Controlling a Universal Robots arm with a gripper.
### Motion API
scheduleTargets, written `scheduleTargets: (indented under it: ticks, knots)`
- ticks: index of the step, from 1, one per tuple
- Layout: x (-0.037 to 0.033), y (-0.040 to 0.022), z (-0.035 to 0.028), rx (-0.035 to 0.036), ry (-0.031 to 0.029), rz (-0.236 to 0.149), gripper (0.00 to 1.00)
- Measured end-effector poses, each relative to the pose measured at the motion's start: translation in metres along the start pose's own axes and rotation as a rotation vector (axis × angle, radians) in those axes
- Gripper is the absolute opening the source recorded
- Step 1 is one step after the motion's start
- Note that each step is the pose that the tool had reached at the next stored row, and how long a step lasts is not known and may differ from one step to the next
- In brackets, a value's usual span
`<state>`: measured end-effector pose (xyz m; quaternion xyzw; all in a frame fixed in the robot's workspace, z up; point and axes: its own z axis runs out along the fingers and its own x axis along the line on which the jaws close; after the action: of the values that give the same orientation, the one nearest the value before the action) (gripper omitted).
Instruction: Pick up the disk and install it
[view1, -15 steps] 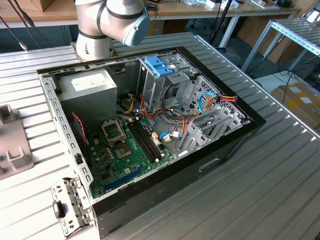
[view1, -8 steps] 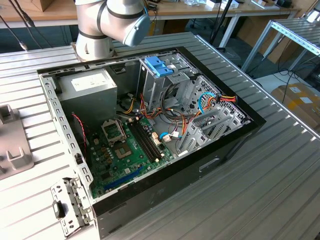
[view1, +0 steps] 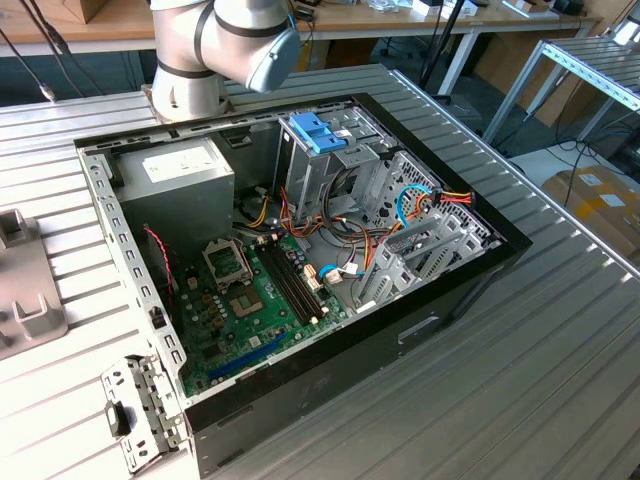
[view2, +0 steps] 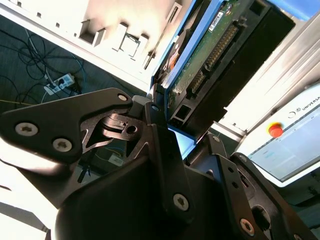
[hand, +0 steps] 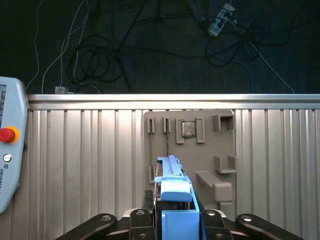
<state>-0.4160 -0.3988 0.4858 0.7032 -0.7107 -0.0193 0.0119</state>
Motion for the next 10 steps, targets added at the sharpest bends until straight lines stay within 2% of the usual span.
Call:
scheduleTargets:
  ticks: [10]
  knots:
    - [0.0000, -0.0069, -0.0002, 0.0000, 0.0001, 0.000, 0.37]
